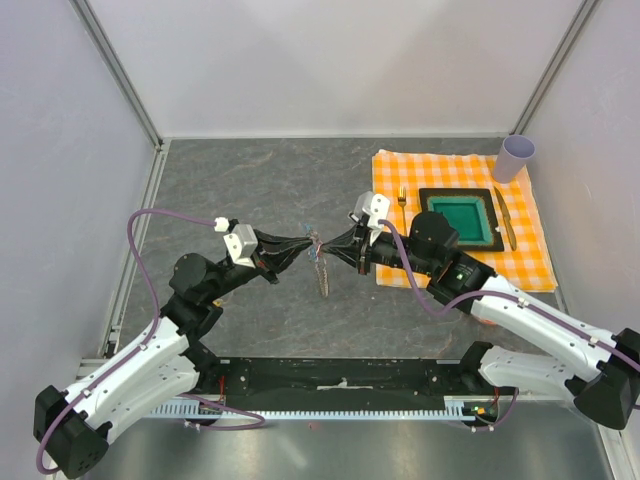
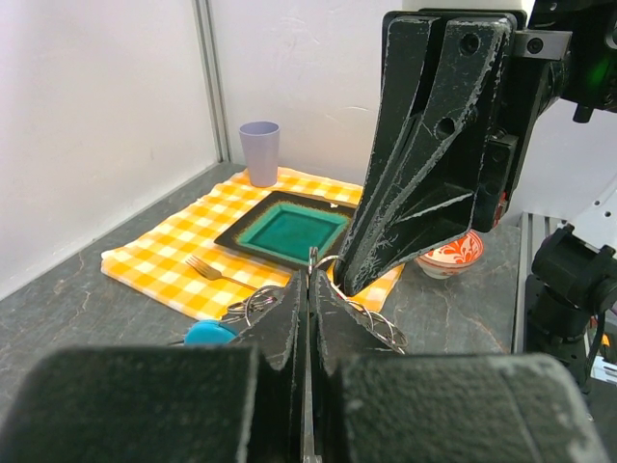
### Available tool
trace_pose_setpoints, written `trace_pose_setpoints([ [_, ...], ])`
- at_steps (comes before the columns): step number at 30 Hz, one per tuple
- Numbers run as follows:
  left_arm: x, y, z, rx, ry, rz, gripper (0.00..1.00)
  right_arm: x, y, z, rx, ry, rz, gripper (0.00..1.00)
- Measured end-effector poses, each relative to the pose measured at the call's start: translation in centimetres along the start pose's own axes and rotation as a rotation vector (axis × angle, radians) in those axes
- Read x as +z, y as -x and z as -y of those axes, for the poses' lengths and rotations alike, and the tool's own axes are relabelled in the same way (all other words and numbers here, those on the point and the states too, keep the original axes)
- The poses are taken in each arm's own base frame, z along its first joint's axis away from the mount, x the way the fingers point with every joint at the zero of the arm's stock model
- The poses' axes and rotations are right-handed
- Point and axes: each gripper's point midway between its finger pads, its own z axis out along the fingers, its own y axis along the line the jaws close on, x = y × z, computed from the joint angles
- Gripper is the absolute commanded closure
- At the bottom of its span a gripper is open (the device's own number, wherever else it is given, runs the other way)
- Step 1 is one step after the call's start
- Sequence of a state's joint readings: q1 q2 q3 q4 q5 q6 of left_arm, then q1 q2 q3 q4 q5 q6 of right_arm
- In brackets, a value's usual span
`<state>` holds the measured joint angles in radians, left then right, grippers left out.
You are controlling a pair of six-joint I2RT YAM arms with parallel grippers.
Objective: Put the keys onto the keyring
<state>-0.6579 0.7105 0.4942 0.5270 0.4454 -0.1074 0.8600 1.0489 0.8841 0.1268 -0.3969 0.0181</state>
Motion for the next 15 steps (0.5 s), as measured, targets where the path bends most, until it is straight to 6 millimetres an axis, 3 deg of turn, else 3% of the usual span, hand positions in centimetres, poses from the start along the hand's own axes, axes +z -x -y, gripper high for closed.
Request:
trace_pose_setpoints([
  [15, 0.1, 0.4, 0.0, 0.000, 0.000, 0.020, 0.98, 1.5, 0.2, -1.6, -0.006, 0.125, -0.029, 1.00],
])
